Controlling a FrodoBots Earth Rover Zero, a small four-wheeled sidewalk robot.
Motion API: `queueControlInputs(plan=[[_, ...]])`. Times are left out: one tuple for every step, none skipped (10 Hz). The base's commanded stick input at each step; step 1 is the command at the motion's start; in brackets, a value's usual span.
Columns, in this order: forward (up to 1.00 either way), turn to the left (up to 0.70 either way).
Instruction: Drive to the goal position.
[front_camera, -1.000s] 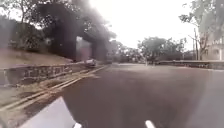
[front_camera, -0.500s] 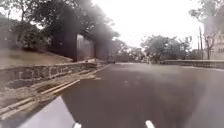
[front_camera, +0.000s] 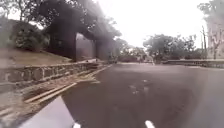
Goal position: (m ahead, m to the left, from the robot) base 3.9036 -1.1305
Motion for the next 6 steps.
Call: queueControlInputs(plan=[[1.00, -0.03], [1.00, -0.13], [1.00, -0.11], [1.00, -0.05], [1.00, 0.00], [1.00, -0.10]])
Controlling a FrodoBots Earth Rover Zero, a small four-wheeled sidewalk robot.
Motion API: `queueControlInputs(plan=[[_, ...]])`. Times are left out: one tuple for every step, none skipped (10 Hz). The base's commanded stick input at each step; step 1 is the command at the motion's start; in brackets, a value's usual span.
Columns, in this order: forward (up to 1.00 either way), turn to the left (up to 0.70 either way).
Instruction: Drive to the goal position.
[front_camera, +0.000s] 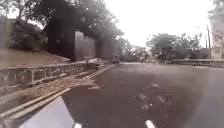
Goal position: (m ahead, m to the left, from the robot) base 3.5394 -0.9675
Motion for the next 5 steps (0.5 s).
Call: queueControlInputs(plan=[[1.00, -0.18], [1.00, -0.17], [1.00, -0.14], [1.00, -0.06], [1.00, -0.05]])
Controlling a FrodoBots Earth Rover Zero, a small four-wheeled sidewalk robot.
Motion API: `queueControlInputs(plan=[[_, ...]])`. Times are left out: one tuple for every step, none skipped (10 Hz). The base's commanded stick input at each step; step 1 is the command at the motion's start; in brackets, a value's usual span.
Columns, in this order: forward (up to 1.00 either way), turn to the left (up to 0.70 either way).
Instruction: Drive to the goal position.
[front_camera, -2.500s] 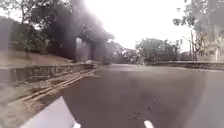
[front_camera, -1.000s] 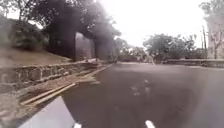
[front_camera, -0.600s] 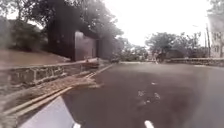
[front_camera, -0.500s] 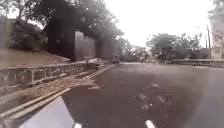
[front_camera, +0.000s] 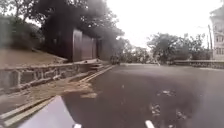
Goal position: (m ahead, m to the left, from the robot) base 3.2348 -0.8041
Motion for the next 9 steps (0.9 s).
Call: queueControlInputs(plan=[[1.00, -0.17], [1.00, -0.14], [1.00, -0.01], [1.00, -0.14], [1.00, -0.07], [1.00, -0.04], [1.00, -0.12], [1.00, -0.17], [1.00, -0.09]])
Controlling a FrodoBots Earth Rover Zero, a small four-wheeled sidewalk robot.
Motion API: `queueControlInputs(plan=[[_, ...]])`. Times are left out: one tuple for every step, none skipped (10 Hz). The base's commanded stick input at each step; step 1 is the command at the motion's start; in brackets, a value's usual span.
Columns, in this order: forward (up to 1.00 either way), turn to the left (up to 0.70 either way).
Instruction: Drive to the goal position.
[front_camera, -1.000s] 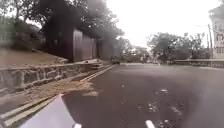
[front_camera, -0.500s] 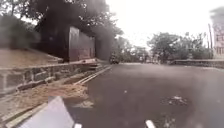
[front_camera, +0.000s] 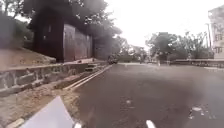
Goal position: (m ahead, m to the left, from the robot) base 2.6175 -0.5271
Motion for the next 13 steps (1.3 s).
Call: queueControlInputs(plan=[[1.00, -0.01], [1.00, -0.10], [1.00, -0.17], [1.00, -0.12], [1.00, -0.03], [1.00, 0.00], [1.00, 0.00], [1.00, -0.10], [1.00, -0.18], [1.00, -0.13], [1.00, -0.06], [1.00, -0.05], [1.00, -0.08]])
